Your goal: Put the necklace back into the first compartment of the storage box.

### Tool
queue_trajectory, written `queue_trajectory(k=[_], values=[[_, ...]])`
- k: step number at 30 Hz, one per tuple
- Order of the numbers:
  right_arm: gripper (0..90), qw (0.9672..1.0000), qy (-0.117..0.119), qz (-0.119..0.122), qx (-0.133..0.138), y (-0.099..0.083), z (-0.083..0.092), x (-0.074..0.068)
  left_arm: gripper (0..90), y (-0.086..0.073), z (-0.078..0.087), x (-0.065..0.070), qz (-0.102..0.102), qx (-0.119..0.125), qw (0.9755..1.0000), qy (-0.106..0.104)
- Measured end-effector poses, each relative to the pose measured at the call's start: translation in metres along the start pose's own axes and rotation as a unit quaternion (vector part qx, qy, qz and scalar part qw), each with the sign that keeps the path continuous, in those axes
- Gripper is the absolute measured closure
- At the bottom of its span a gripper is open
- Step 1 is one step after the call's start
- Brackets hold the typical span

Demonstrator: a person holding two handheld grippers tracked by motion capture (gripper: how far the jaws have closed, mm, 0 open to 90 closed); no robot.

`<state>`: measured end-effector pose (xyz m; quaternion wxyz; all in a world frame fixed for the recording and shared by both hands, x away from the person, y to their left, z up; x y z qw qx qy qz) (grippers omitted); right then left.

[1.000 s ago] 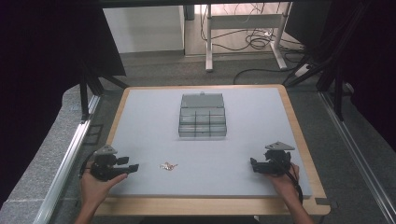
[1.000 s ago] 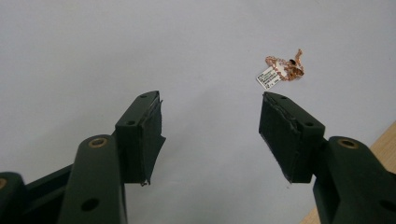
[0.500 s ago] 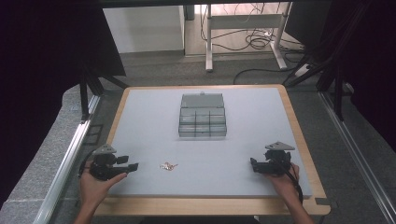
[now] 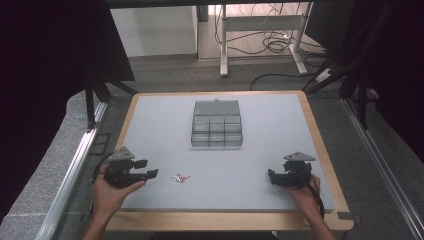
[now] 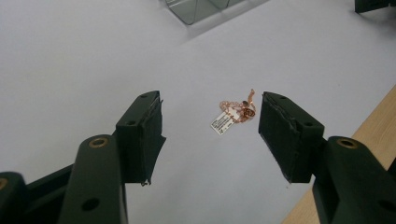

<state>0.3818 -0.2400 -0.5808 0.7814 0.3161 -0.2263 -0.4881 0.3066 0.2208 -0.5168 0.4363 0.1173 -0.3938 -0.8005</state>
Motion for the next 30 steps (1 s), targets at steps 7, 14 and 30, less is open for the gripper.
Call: queue_trajectory(k=[7, 14, 30], values=[[5.8, 1.0000, 0.000, 0.000, -0.001, 0.000, 0.000, 0.000, 41.5, 0.006, -0.010, 0.007, -0.005, -0.014, 0.9999, -0.007], [5.8, 1.0000, 0.000, 0.000, 0.000, 0.000, 0.000, 0.000, 42.7, 0.011, -0.027, 0.017, -0.018, -0.036, 0.9990, -0.019], [5.7, 1.0000, 0.000, 0.000, 0.000, 0.000, 0.000, 0.000, 47.3, 0.002, -0.064, 0.032, -0.039, -0.083, 0.9954, -0.028]])
Point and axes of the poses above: each handheld gripper's, and its own axes: z roughly backward along the jaws, y roughly out of its top, x roughly to its right, the point moved 7 cm from there along -z, roughly forward along the jaws, and after that the axes turned 1 degree about y, right-handed, at the moved point
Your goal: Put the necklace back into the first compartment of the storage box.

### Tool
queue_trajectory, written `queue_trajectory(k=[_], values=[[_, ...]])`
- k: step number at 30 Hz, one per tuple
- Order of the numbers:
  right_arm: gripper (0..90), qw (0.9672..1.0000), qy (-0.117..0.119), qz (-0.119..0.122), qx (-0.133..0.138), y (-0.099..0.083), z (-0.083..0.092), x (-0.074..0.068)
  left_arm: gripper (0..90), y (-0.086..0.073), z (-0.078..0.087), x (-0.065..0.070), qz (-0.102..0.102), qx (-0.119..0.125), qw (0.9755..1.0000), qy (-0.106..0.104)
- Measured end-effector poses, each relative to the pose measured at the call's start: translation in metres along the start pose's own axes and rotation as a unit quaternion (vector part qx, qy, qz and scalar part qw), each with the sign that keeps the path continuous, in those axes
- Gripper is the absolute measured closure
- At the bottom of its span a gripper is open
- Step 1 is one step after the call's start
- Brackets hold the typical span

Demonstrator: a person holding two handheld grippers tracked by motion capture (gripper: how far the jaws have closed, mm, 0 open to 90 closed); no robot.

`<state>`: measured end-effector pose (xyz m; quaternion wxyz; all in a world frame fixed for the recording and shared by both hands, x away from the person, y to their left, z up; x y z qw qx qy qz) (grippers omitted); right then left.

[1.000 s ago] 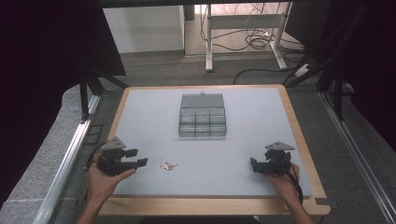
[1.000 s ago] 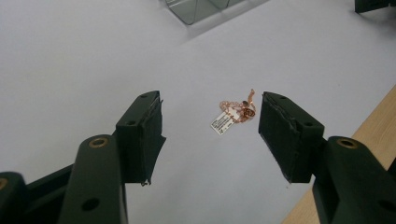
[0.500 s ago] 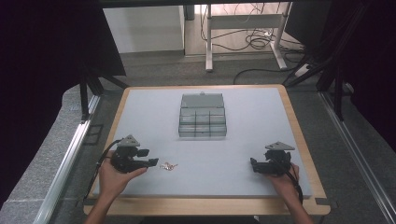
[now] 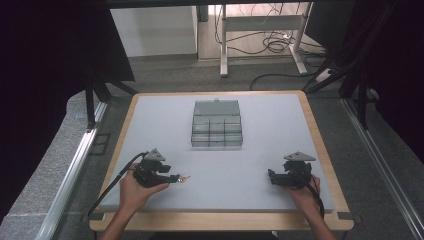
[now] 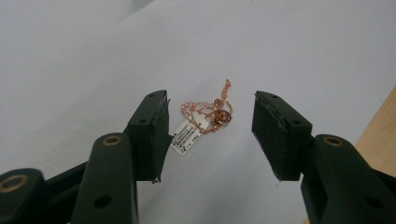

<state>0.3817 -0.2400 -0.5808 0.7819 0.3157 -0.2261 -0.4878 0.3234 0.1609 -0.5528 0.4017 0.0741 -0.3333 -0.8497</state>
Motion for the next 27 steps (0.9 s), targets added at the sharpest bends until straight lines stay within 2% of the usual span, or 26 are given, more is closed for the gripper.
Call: queue_trajectory(k=[12, 27], values=[[5.7, 1.0000, 0.000, 0.000, 0.001, 0.000, 0.000, 0.000, 53.1, 0.001, -0.014, 0.008, -0.010, -0.020, 0.9997, -0.007], [5.7, 1.0000, 0.000, 0.000, 0.001, 0.000, 0.000, 0.000, 61.5, -0.004, -0.028, 0.010, -0.019, -0.045, 0.9988, -0.008]])
Point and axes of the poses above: each handheld gripper's, and its own axes: z roughly backward along the jaws, y roughly out of its top, x roughly to its right, the point moved 7 cm from there along -z, roughly forward along the jaws, and after that the axes turned 1 degree about y, right-handed, at the moved point
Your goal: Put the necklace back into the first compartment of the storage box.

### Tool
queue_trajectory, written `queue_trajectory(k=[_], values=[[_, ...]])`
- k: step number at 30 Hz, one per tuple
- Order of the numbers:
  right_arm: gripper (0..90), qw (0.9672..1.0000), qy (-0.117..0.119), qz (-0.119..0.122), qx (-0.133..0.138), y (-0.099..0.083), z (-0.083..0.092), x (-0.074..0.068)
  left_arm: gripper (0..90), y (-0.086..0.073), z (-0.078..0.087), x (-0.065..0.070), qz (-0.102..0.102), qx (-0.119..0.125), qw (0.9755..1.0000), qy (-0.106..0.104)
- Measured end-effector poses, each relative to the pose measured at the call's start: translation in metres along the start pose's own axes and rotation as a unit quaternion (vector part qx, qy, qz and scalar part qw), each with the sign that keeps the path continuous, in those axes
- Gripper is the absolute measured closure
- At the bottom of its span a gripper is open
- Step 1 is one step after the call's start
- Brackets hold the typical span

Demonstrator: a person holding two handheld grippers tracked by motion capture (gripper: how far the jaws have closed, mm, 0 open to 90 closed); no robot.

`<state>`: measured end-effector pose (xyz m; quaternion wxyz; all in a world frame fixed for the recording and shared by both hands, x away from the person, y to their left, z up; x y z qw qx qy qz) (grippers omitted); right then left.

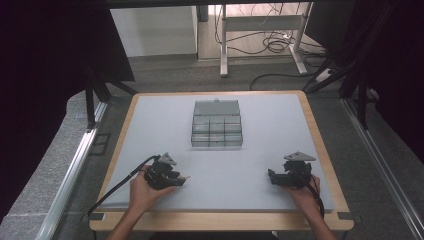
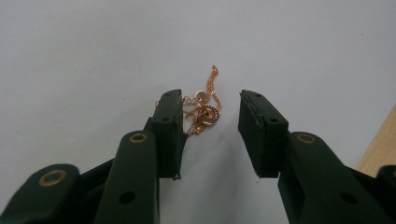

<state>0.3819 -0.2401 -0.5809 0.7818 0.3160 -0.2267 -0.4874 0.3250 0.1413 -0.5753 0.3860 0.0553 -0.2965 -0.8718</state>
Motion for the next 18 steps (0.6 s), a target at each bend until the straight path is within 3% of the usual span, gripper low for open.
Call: queue_trajectory(k=[10, 18], values=[[5.7, 1.0000, 0.000, 0.000, 0.000, 0.0000, 0.0000, 0.0000, 68.5, -0.0005, -0.0064, 0.0000, -0.001, -0.010, 1.0000, -0.002], [5.6, 1.0000, 0.000, 0.000, 0.000, 0.0000, 0.0000, 0.0000, 76.8, -0.0006, -0.0079, -0.0013, -0.010, -0.007, 0.9998, 0.017]])
Point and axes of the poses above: each handheld gripper's, and its own axes: z roughly backward along the jaws, y roughly out of its top, x roughly to its right, the point moved 7 cm from there along -z, roughly forward along the jaws, and after that the axes turned 1 degree about y, right-handed, at the moved point
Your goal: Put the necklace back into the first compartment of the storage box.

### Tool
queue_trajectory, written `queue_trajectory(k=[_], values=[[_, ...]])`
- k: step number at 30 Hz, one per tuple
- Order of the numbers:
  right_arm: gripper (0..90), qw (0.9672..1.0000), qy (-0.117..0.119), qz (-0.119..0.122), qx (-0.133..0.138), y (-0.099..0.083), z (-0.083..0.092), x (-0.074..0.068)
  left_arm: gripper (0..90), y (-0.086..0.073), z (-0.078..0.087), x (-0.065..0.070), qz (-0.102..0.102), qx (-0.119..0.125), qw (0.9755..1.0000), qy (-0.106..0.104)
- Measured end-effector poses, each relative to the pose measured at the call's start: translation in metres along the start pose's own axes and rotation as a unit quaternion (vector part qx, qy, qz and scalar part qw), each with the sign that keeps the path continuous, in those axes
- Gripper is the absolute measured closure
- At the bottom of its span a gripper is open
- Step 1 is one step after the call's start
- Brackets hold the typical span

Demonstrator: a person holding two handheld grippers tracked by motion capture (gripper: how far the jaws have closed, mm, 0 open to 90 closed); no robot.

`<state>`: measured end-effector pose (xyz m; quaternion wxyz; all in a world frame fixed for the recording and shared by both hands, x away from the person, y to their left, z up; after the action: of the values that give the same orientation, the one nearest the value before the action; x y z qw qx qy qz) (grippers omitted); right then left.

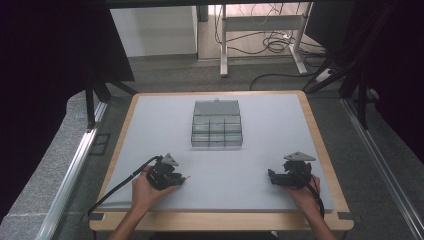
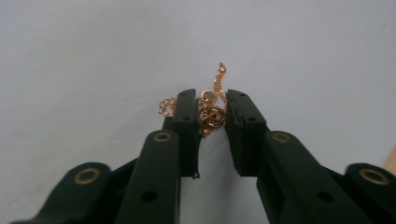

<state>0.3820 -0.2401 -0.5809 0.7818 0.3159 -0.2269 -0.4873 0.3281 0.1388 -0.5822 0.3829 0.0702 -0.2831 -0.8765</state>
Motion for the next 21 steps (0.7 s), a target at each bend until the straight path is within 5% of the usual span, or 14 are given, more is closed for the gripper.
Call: queue_trajectory(k=[21], values=[[5.7, 1.0000, 0.000, 0.000, 0.000, 0.0000, 0.0000, 0.0000, 88.3, 0.0012, -0.0005, 0.0035, -0.019, -0.001, 0.9997, 0.014]])
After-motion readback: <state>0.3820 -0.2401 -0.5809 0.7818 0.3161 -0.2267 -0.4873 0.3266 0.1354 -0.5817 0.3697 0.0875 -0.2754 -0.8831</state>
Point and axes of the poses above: each handheld gripper's, and its own axes: z roughly backward along the jaws, y roughly out of its top, x roughly to its right, the point moved 7 cm from there along -z, roughly forward along the jaws, and after that the axes turned 1 degree about y, right-handed, at the moved point
